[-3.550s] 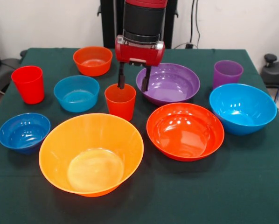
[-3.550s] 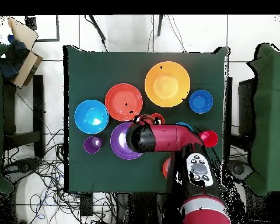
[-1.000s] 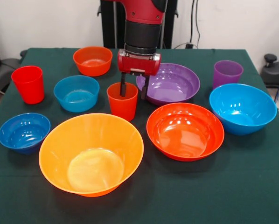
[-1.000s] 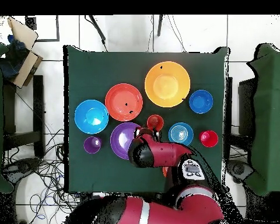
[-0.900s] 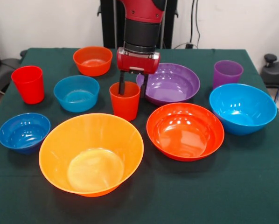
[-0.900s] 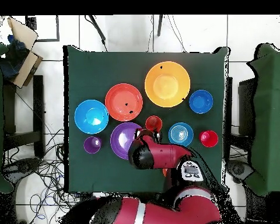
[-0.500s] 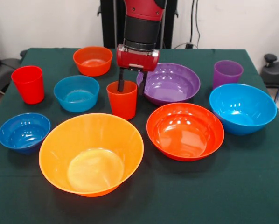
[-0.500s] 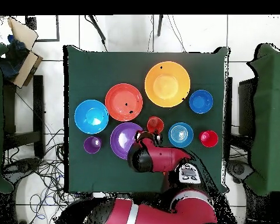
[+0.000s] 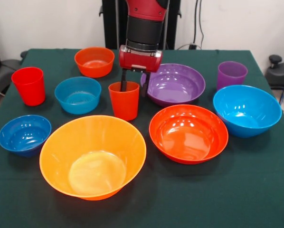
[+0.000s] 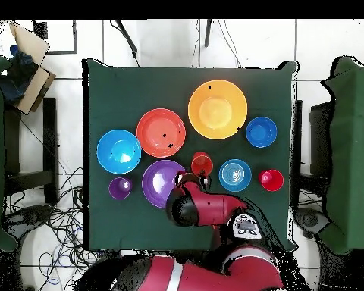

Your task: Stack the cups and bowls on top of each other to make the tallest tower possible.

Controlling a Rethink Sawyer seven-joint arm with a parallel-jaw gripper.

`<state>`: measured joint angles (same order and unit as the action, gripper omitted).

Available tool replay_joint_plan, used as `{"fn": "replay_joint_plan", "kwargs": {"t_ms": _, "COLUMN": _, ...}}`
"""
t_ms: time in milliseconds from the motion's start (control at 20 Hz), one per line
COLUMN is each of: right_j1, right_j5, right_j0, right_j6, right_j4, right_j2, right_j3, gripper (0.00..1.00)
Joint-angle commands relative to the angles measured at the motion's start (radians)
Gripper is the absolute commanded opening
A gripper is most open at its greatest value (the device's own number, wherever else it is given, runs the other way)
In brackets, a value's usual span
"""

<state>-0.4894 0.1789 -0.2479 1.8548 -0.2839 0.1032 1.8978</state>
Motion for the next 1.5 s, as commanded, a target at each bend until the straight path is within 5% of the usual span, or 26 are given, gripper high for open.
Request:
{"fn": "replay_joint_plan", "kwargs": {"t_ms": 50, "right_j1": 0.042, "right_j5": 0.044, "right_j0": -0.037, "right_j6": 0.166, "right_j4": -0.017, "right_j2": -0.121, "right_j3": 0.027, "gripper": 1.0}}
{"fn": "replay_joint_plan", "kwargs": {"t_ms": 700, "right_j1": 0.026, "right_j5": 0.038, "right_j0": -0.087, "right_j6": 0.132, "right_j4": -0.052, "right_j2": -0.169, "right_j3": 0.028, "gripper": 1.0}}
{"fn": "replay_joint_plan", "kwargs": {"t_ms": 1500, "right_j1": -0.025, "right_j5": -0.104, "right_j0": -0.131, "right_j6": 0.077, "right_j4": -0.042, "right_j2": -0.246, "right_j3": 0.05, "gripper": 1.0}}
